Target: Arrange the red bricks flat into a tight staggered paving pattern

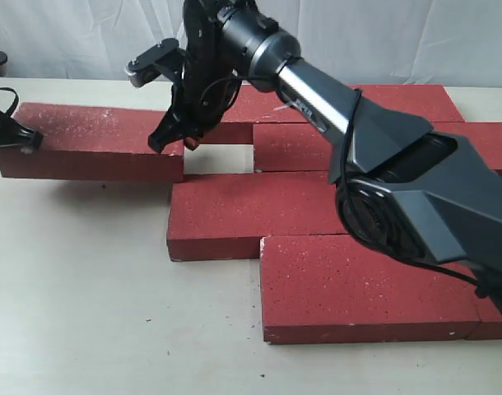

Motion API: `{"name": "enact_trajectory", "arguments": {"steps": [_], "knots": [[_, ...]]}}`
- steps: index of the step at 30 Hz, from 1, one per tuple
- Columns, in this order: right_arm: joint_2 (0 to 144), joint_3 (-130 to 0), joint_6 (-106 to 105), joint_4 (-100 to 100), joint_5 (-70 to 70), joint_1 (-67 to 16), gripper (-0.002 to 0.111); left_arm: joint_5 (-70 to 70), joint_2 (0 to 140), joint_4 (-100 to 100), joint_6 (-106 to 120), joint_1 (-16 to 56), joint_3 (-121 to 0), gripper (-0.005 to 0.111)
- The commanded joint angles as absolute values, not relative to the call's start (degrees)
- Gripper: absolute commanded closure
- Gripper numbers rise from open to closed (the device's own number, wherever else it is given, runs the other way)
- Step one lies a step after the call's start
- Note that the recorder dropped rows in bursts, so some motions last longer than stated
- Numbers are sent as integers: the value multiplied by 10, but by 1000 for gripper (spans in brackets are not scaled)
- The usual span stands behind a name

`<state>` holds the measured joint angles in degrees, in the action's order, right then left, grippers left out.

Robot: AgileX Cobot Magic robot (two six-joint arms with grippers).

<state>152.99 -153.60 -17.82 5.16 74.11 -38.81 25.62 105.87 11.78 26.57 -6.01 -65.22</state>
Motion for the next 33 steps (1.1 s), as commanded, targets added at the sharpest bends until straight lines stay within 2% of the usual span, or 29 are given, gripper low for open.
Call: {"name": "enact_trajectory", "arguments": {"steps": [1,14,20,30,33], "knots": [[1546,-1539,-180,174,665,-428,109,192,1065,176,272,-51,-622,107],[1577,-1539,-183,185,595,-430,109,44,1147,182,270,-51,-611,107],[1575,-1539,-189,179,634,-430,109,28,1146,182,270,-51,-611,107],[1509,-1539,-153,-14,700,-408,109,68,1146,160,270,-51,-611,107],[1506,-1539,-143,6,700,-392,109,52,1147,160,270,-51,-611,107]]}}
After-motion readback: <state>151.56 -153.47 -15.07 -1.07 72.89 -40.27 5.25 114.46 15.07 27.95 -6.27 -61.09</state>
